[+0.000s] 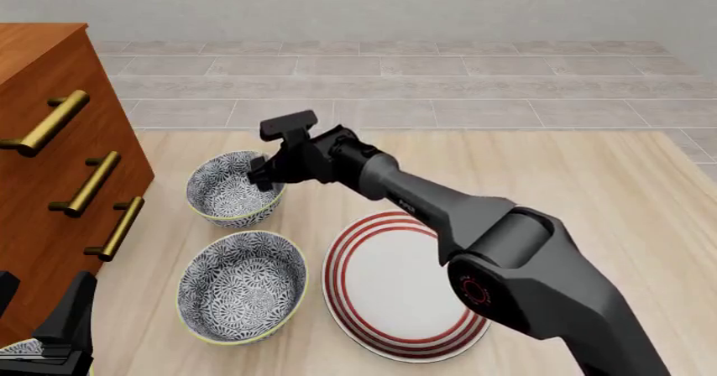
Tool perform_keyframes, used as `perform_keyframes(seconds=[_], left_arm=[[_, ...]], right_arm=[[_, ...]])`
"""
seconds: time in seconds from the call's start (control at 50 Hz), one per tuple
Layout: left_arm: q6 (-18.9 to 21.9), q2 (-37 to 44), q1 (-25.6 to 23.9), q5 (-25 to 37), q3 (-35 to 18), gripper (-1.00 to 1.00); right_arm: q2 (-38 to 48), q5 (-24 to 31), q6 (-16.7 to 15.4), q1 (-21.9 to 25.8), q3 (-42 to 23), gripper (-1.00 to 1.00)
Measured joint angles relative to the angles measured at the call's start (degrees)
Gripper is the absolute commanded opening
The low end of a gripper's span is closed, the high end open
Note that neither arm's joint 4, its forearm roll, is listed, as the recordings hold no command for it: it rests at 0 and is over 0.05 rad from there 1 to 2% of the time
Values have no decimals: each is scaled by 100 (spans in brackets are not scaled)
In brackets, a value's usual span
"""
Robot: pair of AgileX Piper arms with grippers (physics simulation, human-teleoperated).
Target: Pick up the bowl and put it in the front on the plate.
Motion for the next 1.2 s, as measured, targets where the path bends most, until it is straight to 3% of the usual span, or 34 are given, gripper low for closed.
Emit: perform_keyframes(seconds=[1.04, 1.06, 1.2], left_arm=[[0, 0, 0, 0, 0, 100], [0, 0, 0, 0, 0, 100], [0, 0, 0, 0, 0, 100]], right_arm=[[-93, -584, 205, 83, 805, 100], [-97, -591, 206, 81, 817, -100], [-152, -626, 193, 78, 821, -100]])
